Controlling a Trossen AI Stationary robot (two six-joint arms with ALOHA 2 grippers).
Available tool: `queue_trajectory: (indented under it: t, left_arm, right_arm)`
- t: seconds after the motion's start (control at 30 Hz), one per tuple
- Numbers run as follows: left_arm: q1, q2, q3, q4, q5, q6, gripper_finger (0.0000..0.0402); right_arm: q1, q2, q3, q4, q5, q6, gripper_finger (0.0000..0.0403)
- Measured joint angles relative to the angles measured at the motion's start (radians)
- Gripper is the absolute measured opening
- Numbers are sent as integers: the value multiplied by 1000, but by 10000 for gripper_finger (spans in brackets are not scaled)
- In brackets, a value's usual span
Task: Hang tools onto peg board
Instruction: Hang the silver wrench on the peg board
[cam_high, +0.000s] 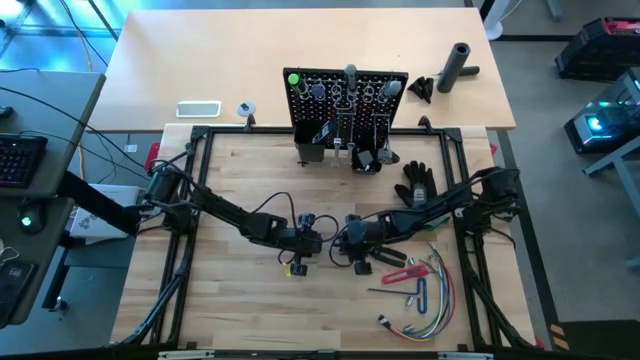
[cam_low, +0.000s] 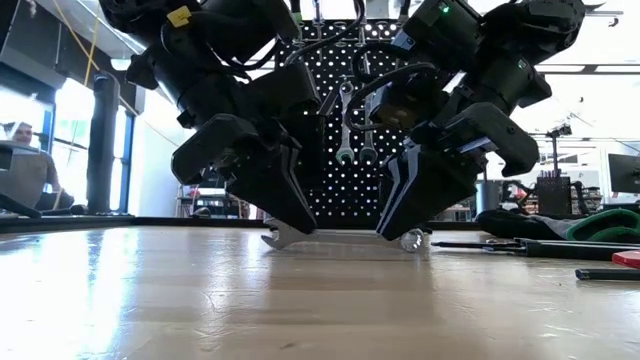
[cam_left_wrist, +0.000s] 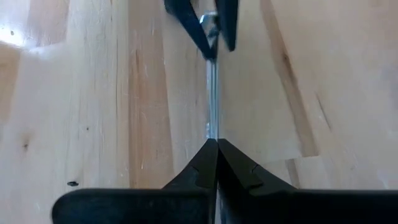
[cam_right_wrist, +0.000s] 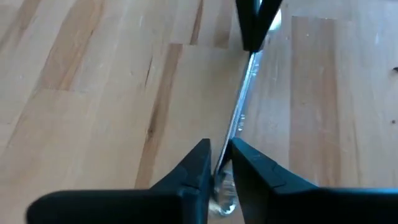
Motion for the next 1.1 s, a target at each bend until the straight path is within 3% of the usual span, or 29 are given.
queue_trajectory:
  t: [0.17, 0.57, 0.83, 0.93, 1.1]
  left_arm:
    - [2, 3, -3, -12, -9, 0, 0]
    - [2, 3, -2, 14, -9, 10, 1]
    - [2, -31, 0, 40, -11, 14, 43]
    - [2, -42, 0, 45, 7, 17, 70]
    - [1, -28, 1, 58, 56, 19, 116]
  right_arm:
    - [0, 2, -2, -12, 16, 10, 66]
    - [-1, 3, 0, -12, 32, 13, 17]
    - [4, -29, -4, -7, 29, 9, 17]
    - [16, -57, -4, 0, 50, -6, 36]
    - [38, -71, -3, -43, 102, -9, 111]
